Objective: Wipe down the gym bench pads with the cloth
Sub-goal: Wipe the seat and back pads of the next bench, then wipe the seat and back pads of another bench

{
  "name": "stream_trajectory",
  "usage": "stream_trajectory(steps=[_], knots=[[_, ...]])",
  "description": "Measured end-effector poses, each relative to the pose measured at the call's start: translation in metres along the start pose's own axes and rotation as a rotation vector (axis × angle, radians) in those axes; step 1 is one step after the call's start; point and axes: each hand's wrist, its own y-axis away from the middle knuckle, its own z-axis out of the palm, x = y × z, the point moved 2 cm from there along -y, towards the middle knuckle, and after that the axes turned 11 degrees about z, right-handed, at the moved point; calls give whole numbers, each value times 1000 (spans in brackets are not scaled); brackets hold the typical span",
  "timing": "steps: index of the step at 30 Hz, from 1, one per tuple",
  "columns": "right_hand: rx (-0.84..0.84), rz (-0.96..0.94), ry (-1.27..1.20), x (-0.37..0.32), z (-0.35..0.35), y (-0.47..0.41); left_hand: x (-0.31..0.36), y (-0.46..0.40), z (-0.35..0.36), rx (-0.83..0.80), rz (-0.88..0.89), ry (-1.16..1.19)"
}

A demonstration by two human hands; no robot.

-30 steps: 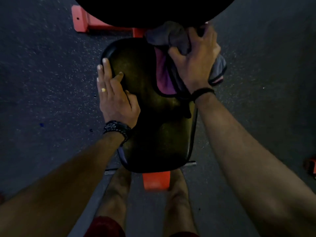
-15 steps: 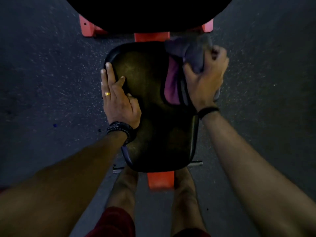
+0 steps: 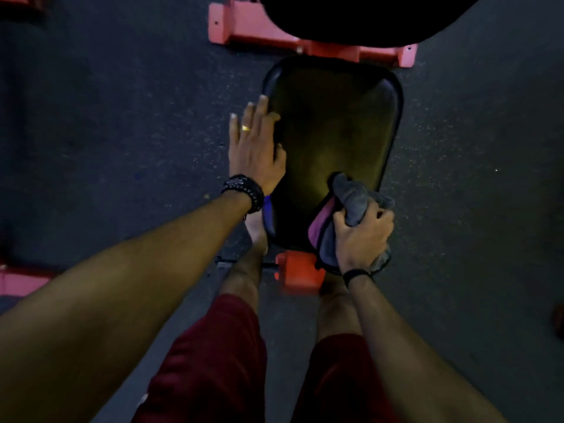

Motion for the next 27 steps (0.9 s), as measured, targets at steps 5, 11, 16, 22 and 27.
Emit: stream_trajectory(steps=[5,11,16,22,27], knots=[[-375,-249,259,-52,-36,24,-17,69,-60,-237,-10,-7],[-218,-679,332,-146,-110,82,-39,129,-143,-168,-172,157],[-24,-812,254,-193,-160,107,-57,141,-200,-97,-353,268],[86,-679,214,-182,-204,114,-30,115,-250,-182,-61,44],[157,-518,54,-149,-241,107,29,92,-263,-225,300,-108]])
